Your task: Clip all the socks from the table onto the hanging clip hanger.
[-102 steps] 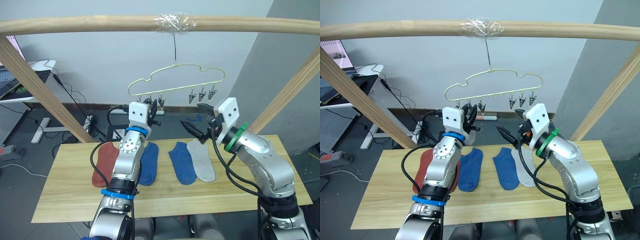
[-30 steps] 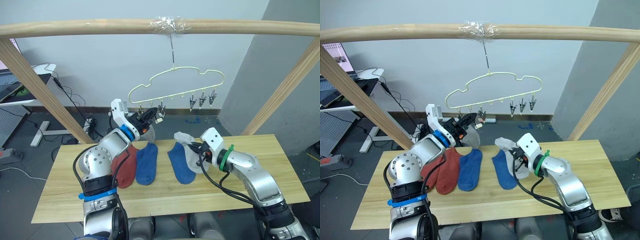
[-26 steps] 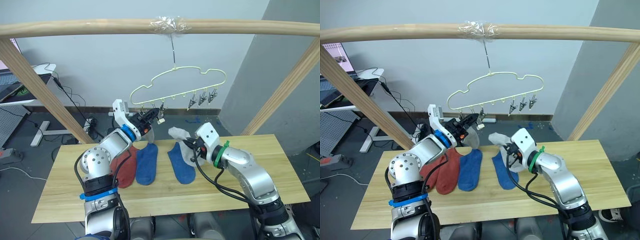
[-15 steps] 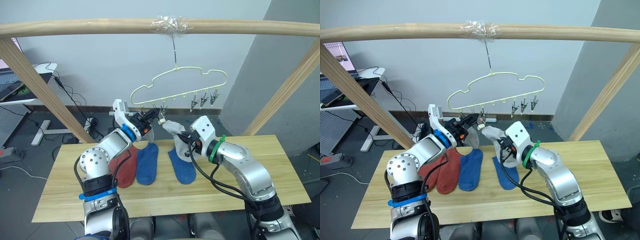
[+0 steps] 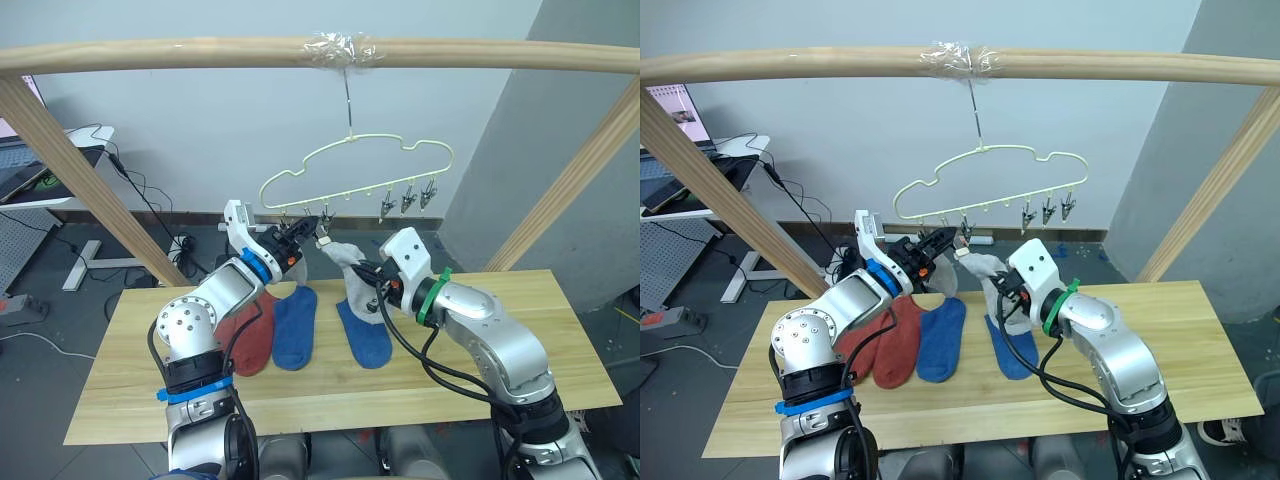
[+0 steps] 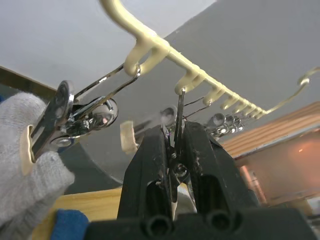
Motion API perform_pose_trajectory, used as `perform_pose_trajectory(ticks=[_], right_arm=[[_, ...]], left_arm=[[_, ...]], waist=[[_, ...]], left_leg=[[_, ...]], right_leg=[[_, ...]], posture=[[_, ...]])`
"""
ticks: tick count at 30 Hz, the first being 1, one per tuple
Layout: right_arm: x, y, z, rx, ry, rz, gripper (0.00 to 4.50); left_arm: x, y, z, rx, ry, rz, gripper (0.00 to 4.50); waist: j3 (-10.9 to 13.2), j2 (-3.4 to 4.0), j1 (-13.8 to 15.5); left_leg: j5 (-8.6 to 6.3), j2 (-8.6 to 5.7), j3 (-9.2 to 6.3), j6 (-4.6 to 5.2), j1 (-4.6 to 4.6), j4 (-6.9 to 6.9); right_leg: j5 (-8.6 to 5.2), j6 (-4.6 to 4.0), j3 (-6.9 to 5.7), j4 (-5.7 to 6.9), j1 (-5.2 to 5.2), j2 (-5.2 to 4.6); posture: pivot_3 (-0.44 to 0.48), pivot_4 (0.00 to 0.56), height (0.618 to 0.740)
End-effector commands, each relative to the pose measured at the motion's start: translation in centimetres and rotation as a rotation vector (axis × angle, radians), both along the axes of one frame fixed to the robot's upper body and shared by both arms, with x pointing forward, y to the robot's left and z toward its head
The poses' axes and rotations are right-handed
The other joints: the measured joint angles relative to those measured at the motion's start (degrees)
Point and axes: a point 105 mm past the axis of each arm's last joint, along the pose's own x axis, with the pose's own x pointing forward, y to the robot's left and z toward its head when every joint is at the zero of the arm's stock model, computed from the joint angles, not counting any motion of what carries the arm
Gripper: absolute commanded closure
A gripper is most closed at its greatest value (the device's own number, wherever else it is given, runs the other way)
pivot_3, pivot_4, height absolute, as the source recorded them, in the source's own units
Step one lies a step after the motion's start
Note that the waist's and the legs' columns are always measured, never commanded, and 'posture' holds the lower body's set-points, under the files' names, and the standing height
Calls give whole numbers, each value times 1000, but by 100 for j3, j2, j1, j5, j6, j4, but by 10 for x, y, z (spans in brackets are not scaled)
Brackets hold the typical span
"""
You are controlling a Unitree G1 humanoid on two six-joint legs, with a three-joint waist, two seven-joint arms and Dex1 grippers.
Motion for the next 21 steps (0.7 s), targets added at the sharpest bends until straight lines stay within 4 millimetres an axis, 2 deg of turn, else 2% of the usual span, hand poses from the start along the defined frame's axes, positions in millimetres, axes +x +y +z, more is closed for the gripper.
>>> perform_pose_trajectory(ticks=[1,6,21], right_arm=[[-11,3,13,7,-71,23,4451],[-13,7,18,22,-92,15,4451],[-12,15,25,21,-126,22,4451]], left_arm=[[2,9,-20,-81,149,32,4328],[-2,9,-25,-97,213,-1,4328],[-1,9,-26,-94,228,5,4328]], waist=[[-3,0,-2],[-9,-1,-21],[-34,0,-15]], left_leg=[[0,1,0,0,1,-1],[0,2,5,0,5,-1],[-1,2,6,-1,8,-6]], right_leg=[[0,0,0,0,0,0],[0,0,5,2,1,0],[-1,-1,5,-2,2,1]], posture=[[-94,152,740],[-101,152,740],[-102,153,740]])
